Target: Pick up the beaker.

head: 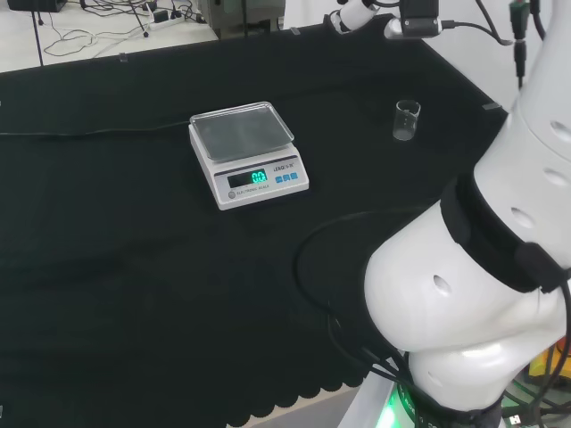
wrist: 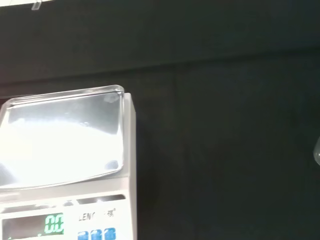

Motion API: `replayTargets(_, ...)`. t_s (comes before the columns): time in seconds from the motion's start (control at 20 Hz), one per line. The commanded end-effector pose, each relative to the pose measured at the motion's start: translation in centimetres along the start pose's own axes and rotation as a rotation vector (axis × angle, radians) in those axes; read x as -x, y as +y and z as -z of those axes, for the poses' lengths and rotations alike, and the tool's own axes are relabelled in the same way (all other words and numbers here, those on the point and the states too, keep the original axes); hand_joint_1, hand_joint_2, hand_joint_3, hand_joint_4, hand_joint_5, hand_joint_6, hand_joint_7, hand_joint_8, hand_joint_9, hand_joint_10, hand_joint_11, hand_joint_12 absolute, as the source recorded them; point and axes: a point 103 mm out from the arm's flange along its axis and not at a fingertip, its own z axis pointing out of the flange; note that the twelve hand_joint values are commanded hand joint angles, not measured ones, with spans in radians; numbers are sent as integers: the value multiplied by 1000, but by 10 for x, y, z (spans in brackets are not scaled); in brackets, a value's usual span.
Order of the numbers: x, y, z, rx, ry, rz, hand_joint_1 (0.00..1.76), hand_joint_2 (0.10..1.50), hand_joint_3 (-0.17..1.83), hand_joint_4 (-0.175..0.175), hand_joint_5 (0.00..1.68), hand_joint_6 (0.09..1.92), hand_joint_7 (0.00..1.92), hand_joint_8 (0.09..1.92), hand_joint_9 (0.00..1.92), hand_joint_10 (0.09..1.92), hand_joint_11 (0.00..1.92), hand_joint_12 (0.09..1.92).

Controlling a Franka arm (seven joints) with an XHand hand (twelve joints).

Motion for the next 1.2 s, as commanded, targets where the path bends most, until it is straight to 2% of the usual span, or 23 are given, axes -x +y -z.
replayTargets(0.05,39,32,-17,-23,26,-17,641,798,468,2,504,574,371,646,498,725,8,1484)
replayTargets(0.4,82,55,-38,-68,57,-48,644,799,467,0,506,575,370,646,493,726,5,1484)
replayTargets(1.2,143,99,-80,-159,94,-87,650,802,466,-1,507,579,364,648,483,733,0,1482)
